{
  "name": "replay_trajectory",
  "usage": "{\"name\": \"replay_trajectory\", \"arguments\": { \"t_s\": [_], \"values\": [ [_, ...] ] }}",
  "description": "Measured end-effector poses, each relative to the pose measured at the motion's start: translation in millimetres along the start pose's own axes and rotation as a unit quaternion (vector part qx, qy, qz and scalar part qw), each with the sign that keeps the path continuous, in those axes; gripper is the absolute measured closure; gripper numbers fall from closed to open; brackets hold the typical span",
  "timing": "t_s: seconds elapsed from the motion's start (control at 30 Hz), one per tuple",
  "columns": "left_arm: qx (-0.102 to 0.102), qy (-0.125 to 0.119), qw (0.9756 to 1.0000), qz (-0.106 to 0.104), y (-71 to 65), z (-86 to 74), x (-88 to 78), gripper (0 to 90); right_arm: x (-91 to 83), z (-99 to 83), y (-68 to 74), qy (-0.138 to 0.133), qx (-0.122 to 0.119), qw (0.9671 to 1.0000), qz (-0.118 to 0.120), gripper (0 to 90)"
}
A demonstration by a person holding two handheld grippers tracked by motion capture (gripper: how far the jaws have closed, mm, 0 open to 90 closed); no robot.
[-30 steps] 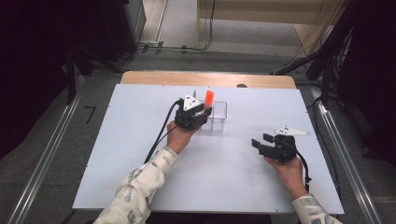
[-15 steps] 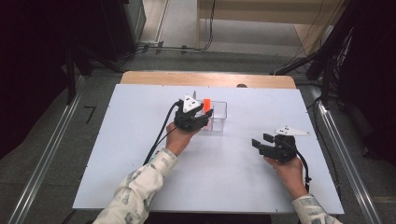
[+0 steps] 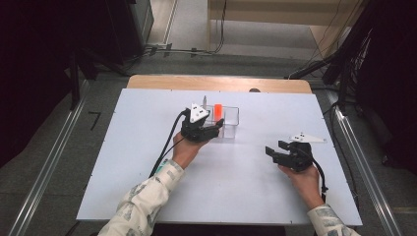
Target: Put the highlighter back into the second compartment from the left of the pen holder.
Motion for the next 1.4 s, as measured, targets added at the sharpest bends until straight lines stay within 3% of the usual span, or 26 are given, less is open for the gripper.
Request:
{"name": "replay_trajectory", "arguments": {
  "t_s": [0.1, 0.3, 0.87, 1.4],
  "values": [
    [-0.003, -0.001, 1.0000, 0.004, -0.2, -0.5, -3.6, 28.5, 0.1, -0.1, 0.0, 0.000, 0.000, 1.0000, 0.000, 34.5],
    [-0.009, 0.001, 1.0000, 0.001, -1.5, -1.3, -12.3, 23.2, -0.2, -0.2, 0.1, 0.000, 0.001, 1.0000, 0.000, 34.5],
    [-0.023, 0.007, 0.9996, 0.018, 10.5, -19.3, -47.8, 21.9, -1.1, -1.3, 0.1, -0.002, 0.000, 1.0000, -0.001, 34.5],
    [-0.054, 0.014, 0.9974, 0.045, 42.0, -45.7, -75.3, 21.2, -0.9, -2.0, 2.4, 0.000, -0.001, 1.0000, 0.000, 34.5]
  ]
}}
Point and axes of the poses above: each handheld gripper's, and its own axes: x roughly forward along the jaws, z roughly out of its top, y roughly to its left, the point moved 7 cm from there along x, roughly forward along the jaws, and after that the axes turned 4 degrees about y, right-handed, at the moved point
